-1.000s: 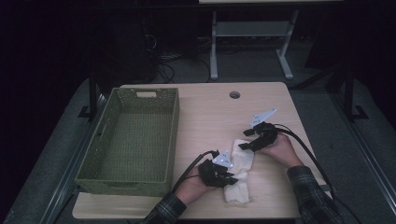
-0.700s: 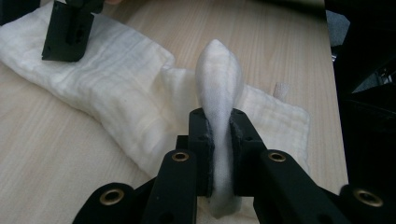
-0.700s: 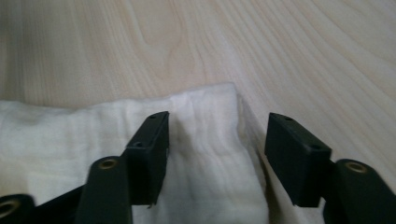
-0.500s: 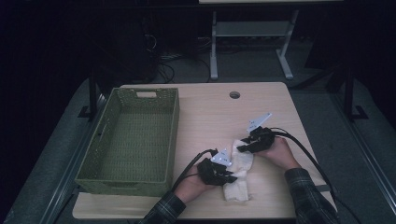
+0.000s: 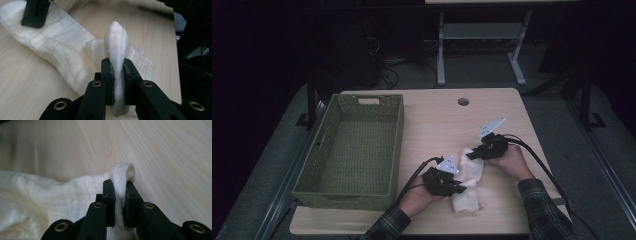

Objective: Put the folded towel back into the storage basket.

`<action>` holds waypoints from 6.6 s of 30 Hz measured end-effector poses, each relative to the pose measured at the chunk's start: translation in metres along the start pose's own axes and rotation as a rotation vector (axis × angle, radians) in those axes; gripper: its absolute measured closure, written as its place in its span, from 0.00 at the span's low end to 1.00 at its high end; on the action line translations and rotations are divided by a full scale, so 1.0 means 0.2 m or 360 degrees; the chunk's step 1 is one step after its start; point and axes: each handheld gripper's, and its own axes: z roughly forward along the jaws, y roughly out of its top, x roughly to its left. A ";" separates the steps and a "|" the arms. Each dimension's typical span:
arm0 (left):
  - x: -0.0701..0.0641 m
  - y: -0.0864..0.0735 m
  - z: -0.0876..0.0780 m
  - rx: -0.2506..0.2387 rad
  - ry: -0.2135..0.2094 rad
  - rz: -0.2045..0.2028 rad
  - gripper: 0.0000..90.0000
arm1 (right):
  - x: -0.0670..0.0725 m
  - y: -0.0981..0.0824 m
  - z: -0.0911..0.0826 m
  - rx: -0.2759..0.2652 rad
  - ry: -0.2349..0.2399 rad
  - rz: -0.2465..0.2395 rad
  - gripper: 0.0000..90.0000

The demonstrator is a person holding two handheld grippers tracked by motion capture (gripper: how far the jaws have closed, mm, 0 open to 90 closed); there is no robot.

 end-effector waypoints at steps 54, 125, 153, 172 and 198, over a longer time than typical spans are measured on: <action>0.17 0.09 -0.90 -0.0168 0.0184 0.0018 0.90 | 0.08 0.93 -0.03 -0.0150 0.0018 -0.0341 0.91; 0.29 -0.35 -1.19 -0.0228 0.0367 -0.0103 0.45 | 0.17 1.44 0.60 -0.0046 0.0077 -0.0468 0.91; 0.31 -0.27 -1.14 -0.0256 0.0370 -0.0121 0.41 | 0.06 1.44 0.46 -0.0224 -0.0087 -0.0306 0.47; 0.31 -0.10 -0.98 -0.0242 0.0413 -0.0151 0.30 | -0.01 1.21 0.18 -0.0223 -0.0143 -0.0274 0.40; 0.11 0.14 -0.56 -0.0215 0.0402 -0.0114 0.27 | -0.04 0.72 -0.11 -0.0266 -0.0191 -0.0238 0.34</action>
